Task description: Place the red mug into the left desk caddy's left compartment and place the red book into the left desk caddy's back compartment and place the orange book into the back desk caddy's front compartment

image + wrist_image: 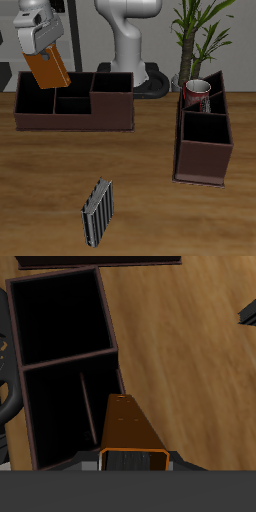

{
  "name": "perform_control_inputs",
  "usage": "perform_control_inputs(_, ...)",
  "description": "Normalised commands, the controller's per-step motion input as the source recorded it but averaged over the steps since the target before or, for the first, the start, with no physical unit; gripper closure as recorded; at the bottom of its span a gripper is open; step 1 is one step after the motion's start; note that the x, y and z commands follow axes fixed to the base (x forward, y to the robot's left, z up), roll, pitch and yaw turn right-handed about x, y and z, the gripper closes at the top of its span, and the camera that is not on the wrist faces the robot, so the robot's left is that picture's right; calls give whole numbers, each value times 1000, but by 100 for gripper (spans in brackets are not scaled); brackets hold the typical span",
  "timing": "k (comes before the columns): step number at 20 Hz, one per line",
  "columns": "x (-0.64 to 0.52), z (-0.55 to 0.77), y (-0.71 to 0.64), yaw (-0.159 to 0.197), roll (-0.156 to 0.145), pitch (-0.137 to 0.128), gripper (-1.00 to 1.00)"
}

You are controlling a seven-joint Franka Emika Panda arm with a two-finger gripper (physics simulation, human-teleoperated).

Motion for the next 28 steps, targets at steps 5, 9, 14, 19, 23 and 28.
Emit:
perform_control_inputs(5, 68, -96, 160, 24, 10, 32, 100)
perform_control_inputs(9, 123, -170, 173, 35, 5, 55, 100)
perform_control_inputs(14, -33, -205, 46, 39, 0, 55, 100)
perform_control_inputs(19, 4, -212, 118, 19, 2, 64, 100)
perform_control_inputs(23, 23, -152, 68, 2, -14, 70, 100)
perform_control_inputs(28, 21, -186, 68, 21, 2, 36, 100)
